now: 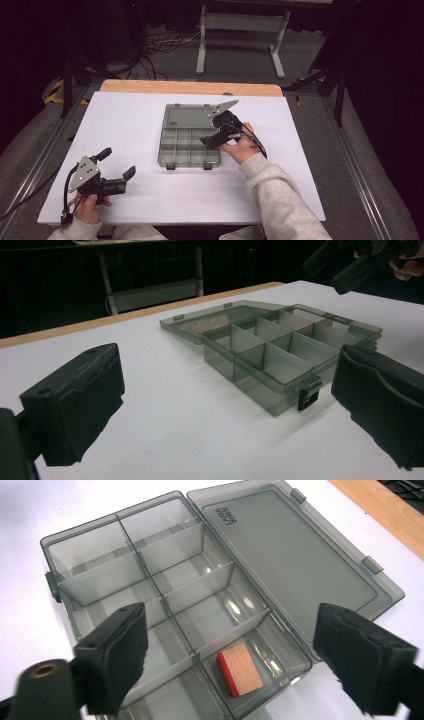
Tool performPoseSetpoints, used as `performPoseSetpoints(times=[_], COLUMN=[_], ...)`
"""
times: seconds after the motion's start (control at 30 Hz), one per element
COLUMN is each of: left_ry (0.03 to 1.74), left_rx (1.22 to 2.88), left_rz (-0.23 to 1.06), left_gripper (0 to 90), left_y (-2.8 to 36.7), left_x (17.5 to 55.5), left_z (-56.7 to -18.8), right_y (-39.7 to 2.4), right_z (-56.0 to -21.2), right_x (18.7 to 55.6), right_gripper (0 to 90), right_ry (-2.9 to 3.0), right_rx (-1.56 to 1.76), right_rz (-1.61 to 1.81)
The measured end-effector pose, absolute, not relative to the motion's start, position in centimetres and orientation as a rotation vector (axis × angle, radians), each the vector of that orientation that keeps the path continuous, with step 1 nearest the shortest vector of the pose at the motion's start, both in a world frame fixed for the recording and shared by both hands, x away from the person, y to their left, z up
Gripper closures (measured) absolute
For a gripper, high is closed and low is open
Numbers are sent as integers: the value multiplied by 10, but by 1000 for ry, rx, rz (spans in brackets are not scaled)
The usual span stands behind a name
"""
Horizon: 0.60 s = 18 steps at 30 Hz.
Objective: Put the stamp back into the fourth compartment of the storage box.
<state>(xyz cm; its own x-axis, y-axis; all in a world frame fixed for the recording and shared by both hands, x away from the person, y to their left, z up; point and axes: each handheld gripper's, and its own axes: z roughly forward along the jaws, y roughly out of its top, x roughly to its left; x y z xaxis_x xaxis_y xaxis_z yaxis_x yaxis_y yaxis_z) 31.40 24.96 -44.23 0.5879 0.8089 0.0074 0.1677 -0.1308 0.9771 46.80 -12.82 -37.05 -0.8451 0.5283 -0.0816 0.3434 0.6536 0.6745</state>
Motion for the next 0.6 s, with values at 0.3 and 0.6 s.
performPoseSetpoints(times=[0.3, 0.6], left_ry=[829, 826], left_rx=[1637, 1641], left_rz=[677, 678], left_gripper=[13, 13], left_y=[249, 248], left_x=[315, 315], left_z=[-443, -442], right_y=[-129, -136], right_z=[-362, -355], right_x=[451, 432], right_gripper=[22, 4], right_ry=[2561, 2522], right_rx=[634, 610], right_rz=[1030, 1067])
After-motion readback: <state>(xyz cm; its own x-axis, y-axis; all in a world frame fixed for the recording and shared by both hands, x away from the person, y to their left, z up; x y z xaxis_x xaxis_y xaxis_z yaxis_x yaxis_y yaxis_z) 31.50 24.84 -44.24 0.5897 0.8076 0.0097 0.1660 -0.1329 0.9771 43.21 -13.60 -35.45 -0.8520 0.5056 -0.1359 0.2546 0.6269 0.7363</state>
